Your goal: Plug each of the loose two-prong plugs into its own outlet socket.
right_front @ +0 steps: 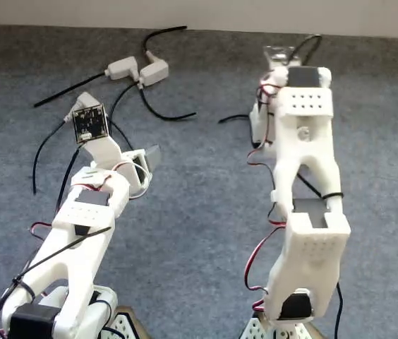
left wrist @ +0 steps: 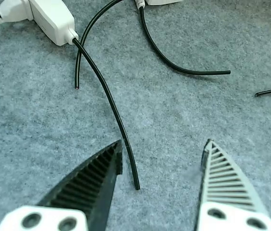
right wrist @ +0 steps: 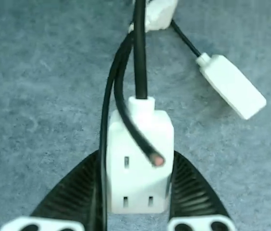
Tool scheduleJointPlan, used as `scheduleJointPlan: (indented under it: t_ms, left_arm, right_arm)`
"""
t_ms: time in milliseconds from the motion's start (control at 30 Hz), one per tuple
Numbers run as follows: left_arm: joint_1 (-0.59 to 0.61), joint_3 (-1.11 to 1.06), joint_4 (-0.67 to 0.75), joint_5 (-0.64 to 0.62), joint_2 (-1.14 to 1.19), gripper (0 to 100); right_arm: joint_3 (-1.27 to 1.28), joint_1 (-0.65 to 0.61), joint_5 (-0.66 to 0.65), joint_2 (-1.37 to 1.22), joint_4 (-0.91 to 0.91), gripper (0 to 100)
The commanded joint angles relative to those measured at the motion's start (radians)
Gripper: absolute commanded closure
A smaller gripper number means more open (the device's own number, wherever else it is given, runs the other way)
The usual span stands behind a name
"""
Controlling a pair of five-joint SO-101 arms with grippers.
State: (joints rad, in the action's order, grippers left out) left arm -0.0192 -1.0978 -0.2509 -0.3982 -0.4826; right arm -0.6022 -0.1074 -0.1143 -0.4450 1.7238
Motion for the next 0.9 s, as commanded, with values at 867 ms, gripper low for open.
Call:
scheduleJointPlan:
  t_ms: [867]
  left_arm:
    - [0.015, 0.002, 0.052, -0.006, -0.028, 73]
  right_arm:
    - [0.458, -0.24, -0.499, 0.232, 0.039, 94.3]
